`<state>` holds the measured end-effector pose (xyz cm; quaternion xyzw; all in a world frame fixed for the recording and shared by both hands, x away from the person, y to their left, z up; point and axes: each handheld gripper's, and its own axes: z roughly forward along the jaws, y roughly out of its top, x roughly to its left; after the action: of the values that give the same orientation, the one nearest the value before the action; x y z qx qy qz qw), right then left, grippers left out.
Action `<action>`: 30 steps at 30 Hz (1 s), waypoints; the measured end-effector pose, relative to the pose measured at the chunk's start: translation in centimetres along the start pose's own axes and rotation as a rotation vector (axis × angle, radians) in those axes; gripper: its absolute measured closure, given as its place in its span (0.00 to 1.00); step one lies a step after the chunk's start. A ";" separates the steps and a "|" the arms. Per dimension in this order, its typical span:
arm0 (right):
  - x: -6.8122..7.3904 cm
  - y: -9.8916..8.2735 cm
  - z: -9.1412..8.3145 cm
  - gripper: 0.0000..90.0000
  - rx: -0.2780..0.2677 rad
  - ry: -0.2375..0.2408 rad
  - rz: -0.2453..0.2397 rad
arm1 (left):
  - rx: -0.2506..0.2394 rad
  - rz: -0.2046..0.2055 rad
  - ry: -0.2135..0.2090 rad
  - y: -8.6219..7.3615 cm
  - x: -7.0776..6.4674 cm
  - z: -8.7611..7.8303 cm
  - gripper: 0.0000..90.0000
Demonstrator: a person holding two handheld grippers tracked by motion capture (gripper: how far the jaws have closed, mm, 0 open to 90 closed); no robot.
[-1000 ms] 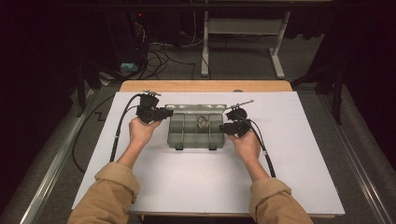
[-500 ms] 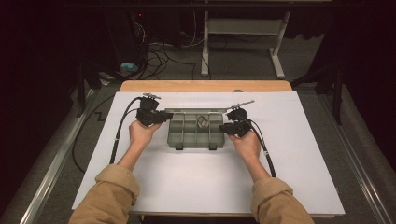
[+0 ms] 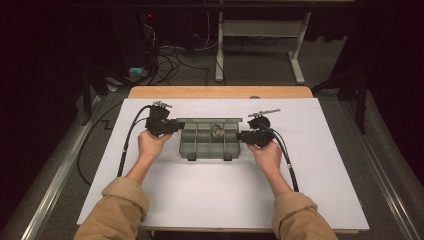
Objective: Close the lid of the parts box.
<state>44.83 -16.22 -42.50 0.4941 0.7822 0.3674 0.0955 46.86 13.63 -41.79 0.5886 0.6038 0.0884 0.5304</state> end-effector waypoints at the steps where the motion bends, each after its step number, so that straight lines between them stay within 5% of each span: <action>1: -0.2 0.0 -0.2 0.88 -0.008 0.015 0.013 | 0.000 -0.002 0.001 0.0 0.0 0.0 0.74; 8: 0.0 1.0 -0.9 0.98 -0.035 0.027 0.003 | 0.005 -0.009 0.004 -0.5 0.3 -0.1 0.74; 23: 0.1 1.0 -0.8 1.00 -0.009 0.031 -0.016 | 0.040 -0.018 0.013 -1.1 1.4 -1.0 0.67; 30: 0.4 0.9 -0.9 1.00 -0.009 0.033 -0.035 | 0.047 -0.054 -0.004 -1.5 1.8 -1.6 0.73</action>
<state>44.81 -16.11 -41.14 0.4738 0.7905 0.3773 0.0912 45.25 15.52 -43.17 0.5847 0.6203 0.0587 0.5196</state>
